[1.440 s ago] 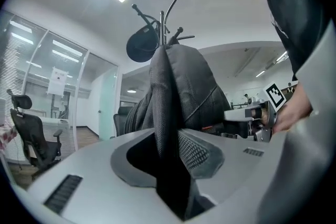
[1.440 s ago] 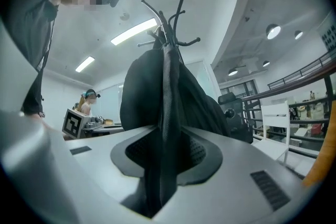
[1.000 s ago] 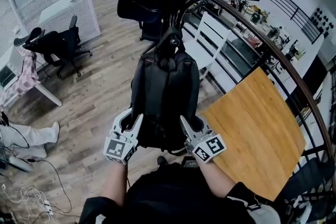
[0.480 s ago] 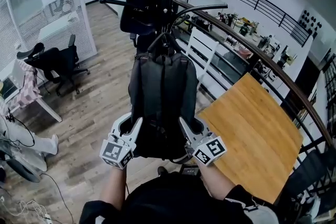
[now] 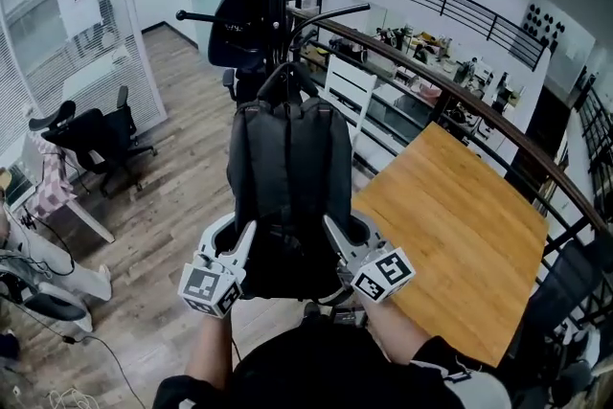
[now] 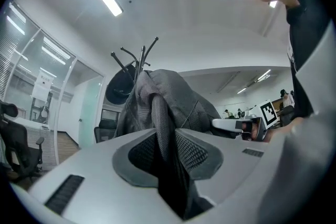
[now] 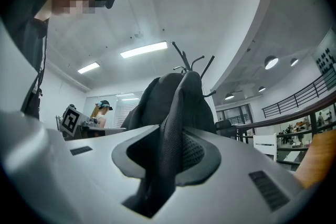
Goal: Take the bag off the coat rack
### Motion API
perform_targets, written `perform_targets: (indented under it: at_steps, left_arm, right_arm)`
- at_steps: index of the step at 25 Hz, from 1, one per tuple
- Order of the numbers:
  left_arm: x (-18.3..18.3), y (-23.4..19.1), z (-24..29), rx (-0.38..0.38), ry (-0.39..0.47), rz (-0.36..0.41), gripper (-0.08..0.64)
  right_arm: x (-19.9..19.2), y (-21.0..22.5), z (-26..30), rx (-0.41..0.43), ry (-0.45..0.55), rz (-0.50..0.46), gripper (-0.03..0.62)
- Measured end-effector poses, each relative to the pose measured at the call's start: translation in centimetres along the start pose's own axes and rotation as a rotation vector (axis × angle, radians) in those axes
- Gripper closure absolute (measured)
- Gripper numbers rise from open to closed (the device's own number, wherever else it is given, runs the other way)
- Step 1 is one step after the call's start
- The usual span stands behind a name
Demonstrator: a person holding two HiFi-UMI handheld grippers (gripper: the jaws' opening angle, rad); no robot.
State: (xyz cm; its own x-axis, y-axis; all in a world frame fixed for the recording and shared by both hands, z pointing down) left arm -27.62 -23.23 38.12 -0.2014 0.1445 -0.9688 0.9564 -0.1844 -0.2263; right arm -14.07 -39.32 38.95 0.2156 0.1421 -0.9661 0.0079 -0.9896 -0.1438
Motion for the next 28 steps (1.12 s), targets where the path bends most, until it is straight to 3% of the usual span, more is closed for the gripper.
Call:
perform_targets:
  at_steps: [7, 15, 20, 28]
  left_arm:
    - [-0.9, 3.0, -2.9, -0.015, -0.031, -0.033, 0.454]
    - [-2.2, 6.8, -5.7, 0.024, -0.048, -0.04, 0.454]
    - [-3.1, 9.3, -8.2, 0.059, -0.043, -0.093, 0.456]
    - [-5.5, 16.1, -13.0, 0.088, -0.069, -0.146, 0.456]
  right_arm:
    - [0.7, -2.1, -3.5, -0.002, -0.005, 0.024, 0.488]
    - [0.5, -3.5, -7.5, 0.042, -0.01, 0.068, 0.489]
    - [0.8, -4.7, -10.0, 0.087, -0.013, 0.071, 0.489]
    - [1.6, -7.4, -17.4, 0.123, -0.042, 0.113, 0.489]
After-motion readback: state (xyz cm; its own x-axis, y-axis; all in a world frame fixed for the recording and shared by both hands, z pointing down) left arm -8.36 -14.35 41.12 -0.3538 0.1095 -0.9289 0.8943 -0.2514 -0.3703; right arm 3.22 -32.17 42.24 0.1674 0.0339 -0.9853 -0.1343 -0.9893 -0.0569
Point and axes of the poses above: the fingertips, and each gripper's own axes: z forward along the fingers, y to its right, x out of its top, the point moved 4 cm from there along -z, backward along the fingers, and after that the axes turned 14 degrees about -z, right-handed, at the moved point
